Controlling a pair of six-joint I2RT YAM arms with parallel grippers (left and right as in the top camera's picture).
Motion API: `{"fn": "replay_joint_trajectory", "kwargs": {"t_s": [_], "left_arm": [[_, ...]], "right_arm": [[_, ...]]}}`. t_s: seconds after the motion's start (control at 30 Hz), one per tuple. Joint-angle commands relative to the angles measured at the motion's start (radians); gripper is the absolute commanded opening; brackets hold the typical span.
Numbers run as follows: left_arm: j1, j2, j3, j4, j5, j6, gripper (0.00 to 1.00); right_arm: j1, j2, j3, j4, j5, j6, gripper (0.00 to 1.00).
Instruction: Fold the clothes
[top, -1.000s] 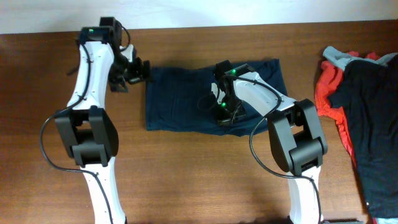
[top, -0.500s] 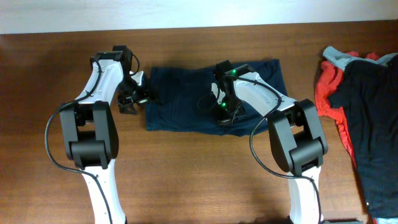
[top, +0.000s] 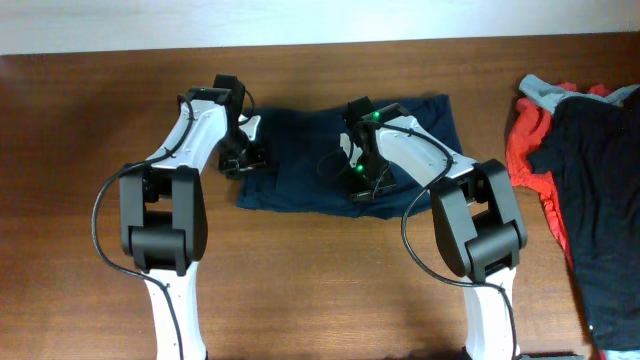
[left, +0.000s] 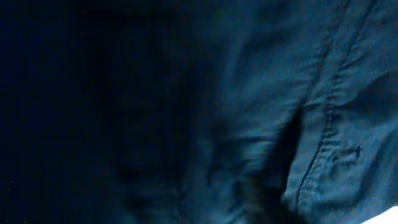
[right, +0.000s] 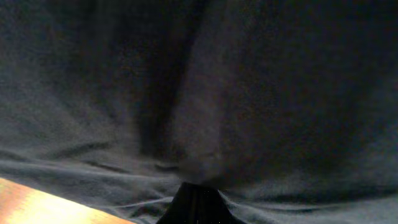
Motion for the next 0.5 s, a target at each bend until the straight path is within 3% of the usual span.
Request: {"fn": "replay_joint_trajectory", "kwargs": {"t_s": [0.0, 0.27, 0.47], "left_arm": [[-0.004, 0.038, -0.026, -0.001, -0.042, 0.009, 0.01], [-0.002, 0.021, 0.081, -0.057, -0.208, 0.01, 0.01], [-0.002, -0.019, 0.132, -0.066, -0.212, 0.054, 0.01]], "right_arm": [[0.003, 0.019, -0.024, 0.007, 0.013, 0.011, 0.05], [-0.01, -0.021, 0.095, -0.062, 0.01, 0.01, 0.04], [-0.012, -0.095, 0.288, -0.128, 0.01, 0.011, 0.05]]}}
